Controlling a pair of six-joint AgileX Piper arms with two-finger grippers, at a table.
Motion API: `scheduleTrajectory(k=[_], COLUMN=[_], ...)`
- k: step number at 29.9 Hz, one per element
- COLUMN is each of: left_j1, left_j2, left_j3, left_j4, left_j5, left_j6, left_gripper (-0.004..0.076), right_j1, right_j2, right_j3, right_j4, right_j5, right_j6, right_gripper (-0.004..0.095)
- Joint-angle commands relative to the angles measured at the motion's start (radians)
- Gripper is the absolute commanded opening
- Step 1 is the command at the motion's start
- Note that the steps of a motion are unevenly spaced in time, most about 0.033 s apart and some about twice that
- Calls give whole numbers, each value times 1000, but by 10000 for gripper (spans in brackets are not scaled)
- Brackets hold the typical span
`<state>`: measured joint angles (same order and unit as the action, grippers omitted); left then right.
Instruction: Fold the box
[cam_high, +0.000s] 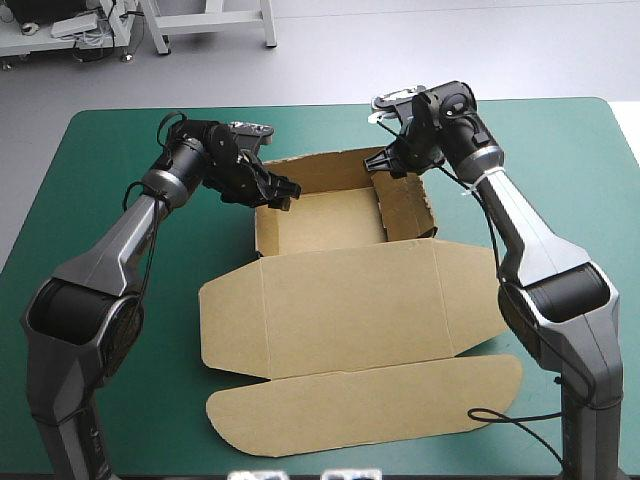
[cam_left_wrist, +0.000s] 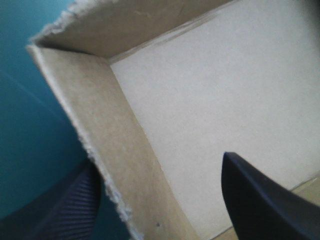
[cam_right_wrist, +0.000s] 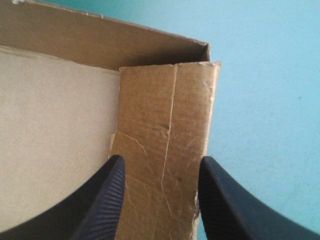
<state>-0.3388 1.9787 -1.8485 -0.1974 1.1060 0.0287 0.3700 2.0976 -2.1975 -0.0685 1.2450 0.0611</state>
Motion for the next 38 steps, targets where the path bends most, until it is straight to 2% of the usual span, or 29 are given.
scheduleTrajectory(k=[1,7,12,14,18,21,22,23,27,32,38], left_j1=[-6,-6,-6,-6,-6,-6,-6,-6,-6,-6,-6], left_j2=[-66,-66,-111,-143,-224,-293,-324,-345,-445,-562,-700], left_j3=[-88,-203,-253,-264,-264,-264,-264,-264,-264,-257,-94], left_j4=[26,98,102,112,132,134,134,134,125,68,27], left_j5=[45,185,183,183,183,183,183,183,183,183,183], left_j6=[-14,-17,-22,-22,-22,-13,-2,7,8,18,55], left_gripper=[491,491,482,443,288,113,32,-10,-9,-9,-9], right_j1=[1,-1,-1,-1,-8,-27,-36,-46,-85,-118,-128], right_j2=[-81,-125,-176,-199,-234,-246,-246,-246,-242,-228,-163], right_j3=[-59,-59,-59,-59,-59,-59,-59,-59,-53,-11,25], right_j4=[-10,-10,-13,-13,-13,-5,16,33,95,112,187], right_j5=[2,2,2,2,2,4,4,4,4,4,4], right_j6=[-13,-13,-13,-11,-4,15,32,34,33,11,-29], right_gripper=[432,432,432,432,432,432,431,431,428,428,428])
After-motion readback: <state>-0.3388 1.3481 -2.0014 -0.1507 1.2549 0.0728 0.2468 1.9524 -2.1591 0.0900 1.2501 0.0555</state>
